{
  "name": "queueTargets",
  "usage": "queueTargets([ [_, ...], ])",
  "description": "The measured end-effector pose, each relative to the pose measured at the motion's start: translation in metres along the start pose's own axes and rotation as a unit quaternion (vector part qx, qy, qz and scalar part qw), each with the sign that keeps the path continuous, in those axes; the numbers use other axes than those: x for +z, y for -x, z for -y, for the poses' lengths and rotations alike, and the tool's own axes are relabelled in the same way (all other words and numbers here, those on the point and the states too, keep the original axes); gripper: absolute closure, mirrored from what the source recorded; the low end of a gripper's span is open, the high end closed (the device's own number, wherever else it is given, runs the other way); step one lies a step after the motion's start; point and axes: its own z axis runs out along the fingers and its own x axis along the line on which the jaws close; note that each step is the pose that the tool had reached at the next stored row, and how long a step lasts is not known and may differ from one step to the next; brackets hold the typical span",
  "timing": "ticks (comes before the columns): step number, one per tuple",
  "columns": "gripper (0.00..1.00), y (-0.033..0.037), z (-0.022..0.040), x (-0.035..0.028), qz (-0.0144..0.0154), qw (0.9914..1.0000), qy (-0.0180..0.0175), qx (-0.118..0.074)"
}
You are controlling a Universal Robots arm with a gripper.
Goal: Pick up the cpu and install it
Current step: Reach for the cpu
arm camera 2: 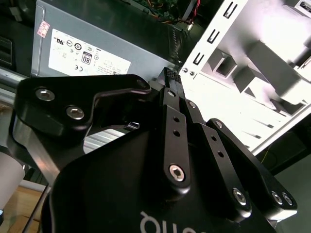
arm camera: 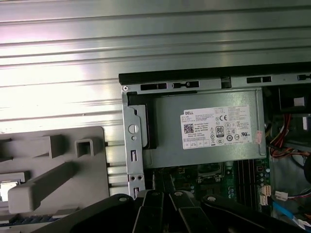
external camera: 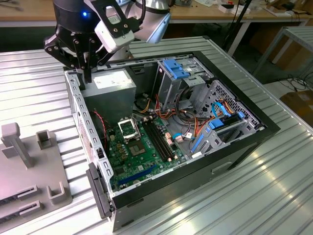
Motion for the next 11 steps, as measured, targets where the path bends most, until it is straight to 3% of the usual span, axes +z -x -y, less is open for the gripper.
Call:
queueTargets([
  [11, 0.89, -0.0066, 0.0005, 0.0001, 0.0000, 1.00000, 0.0000, 0.000],
])
